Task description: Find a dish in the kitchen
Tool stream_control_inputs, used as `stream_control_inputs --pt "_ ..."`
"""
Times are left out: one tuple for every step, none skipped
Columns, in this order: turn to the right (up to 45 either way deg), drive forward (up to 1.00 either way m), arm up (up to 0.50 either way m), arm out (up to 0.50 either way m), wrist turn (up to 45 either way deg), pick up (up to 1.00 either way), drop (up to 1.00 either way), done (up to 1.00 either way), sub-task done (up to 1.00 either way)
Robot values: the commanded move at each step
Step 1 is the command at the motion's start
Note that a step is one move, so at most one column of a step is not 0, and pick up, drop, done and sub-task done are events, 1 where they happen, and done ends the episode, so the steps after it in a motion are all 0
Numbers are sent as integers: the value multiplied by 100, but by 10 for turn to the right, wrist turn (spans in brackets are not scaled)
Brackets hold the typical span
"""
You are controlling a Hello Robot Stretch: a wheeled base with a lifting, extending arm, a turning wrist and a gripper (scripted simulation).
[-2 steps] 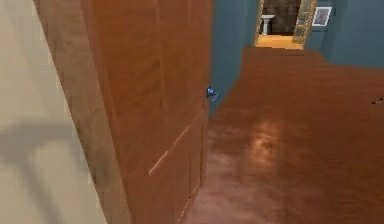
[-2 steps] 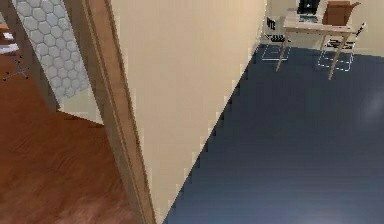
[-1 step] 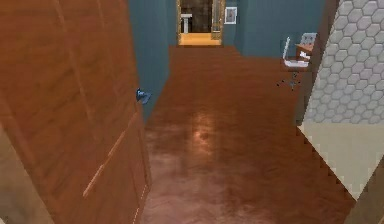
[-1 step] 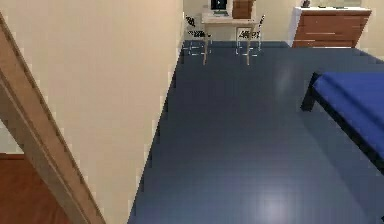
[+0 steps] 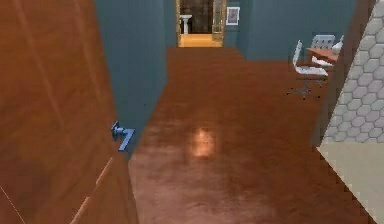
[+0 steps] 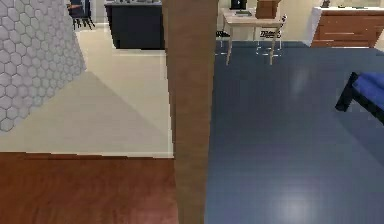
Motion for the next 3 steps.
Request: stream_control_inputs --pt "450 0 0 0 0 0 0 0 0" --pt "0 50 0 0 0 0 0 0 0" --pt "210 0 0 0 0 0 0 0 0"
